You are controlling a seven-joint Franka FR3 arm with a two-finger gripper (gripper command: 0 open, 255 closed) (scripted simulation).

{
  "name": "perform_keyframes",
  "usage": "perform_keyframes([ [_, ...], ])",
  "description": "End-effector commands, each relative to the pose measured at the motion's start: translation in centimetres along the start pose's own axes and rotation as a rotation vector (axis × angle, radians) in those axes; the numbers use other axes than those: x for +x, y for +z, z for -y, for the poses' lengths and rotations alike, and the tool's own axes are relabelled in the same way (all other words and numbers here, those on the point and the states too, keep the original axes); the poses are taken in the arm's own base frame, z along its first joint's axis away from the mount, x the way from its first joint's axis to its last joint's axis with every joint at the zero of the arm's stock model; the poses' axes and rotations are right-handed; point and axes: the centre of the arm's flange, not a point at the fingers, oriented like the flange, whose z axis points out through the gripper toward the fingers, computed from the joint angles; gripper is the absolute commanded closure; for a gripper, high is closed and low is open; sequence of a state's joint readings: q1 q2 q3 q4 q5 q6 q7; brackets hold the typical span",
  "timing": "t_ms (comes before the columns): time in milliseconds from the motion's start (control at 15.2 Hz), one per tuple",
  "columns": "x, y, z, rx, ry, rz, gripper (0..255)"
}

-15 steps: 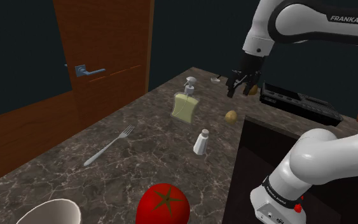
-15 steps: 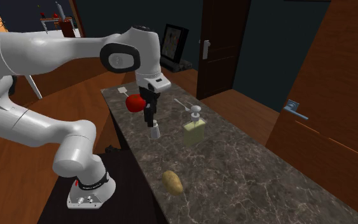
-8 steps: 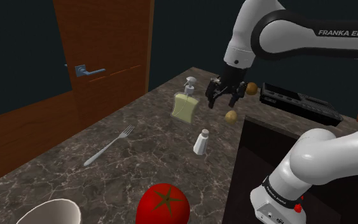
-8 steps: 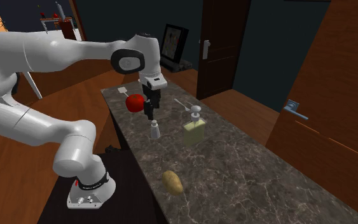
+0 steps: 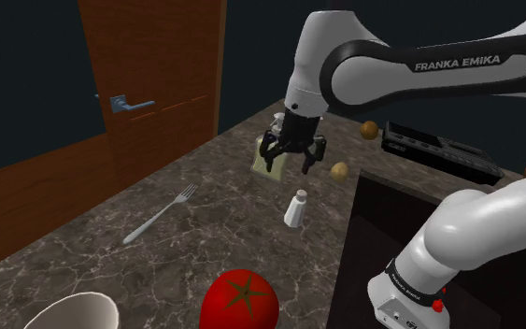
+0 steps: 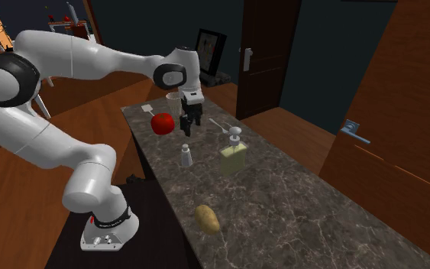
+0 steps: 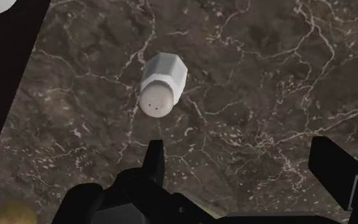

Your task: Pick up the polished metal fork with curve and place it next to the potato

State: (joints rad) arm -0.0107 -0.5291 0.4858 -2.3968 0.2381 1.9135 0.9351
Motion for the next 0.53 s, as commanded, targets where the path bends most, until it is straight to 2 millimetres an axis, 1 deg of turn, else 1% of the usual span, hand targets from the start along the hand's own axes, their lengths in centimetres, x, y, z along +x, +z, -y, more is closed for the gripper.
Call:
perform_keyframes([
  [0, -0.4, 1.3, 2.4, 0.002, 0.057, -0.004, 0],
  [462, -0.5, 4.7, 11.0, 0.001, 0.239, -0.021, 0],
])
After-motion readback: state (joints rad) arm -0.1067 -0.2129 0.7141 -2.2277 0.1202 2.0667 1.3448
